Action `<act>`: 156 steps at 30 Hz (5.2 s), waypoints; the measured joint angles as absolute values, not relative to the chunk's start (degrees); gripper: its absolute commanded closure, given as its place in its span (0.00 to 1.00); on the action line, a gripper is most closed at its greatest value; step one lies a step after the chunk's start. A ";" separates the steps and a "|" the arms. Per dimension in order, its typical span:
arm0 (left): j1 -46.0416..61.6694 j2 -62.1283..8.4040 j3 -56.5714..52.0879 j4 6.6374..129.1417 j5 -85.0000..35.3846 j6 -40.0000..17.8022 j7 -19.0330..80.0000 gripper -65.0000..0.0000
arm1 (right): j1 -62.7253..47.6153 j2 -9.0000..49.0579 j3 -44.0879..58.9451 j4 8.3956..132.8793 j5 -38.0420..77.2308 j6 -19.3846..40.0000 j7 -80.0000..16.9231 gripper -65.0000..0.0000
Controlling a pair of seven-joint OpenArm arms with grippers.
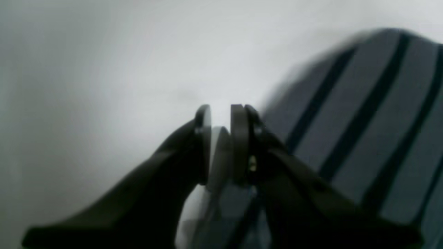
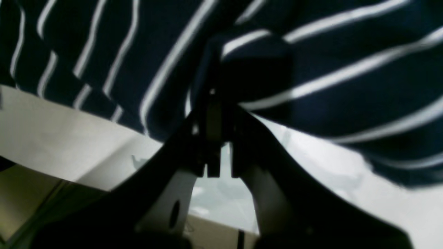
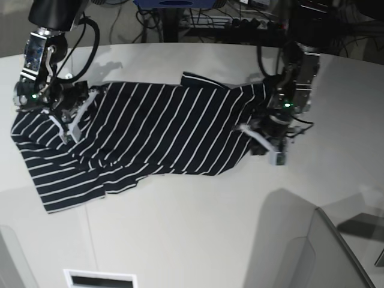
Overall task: Layout the t-shirt on the table in an organized manner, then fold the t-shirt properly
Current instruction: 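Move the left gripper along the shirt and regrasp its edge, then pull the shirt edge away from the right gripper with the left gripper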
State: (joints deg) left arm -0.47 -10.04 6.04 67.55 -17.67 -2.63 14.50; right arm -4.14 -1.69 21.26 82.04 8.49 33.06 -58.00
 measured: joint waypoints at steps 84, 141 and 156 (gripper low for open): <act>-3.86 -11.64 11.66 77.08 -17.93 0.67 14.41 1.00 | 9.06 -0.12 15.05 90.67 -3.44 33.50 -60.90 0.99; 24.49 -15.09 19.92 89.38 -18.24 1.13 14.39 0.34 | 7.86 1.26 15.53 90.74 -3.88 33.47 -60.64 1.00; 26.35 -8.47 8.73 85.06 -18.22 0.67 12.64 0.34 | 7.07 1.32 15.53 90.74 -3.90 33.47 -60.64 1.00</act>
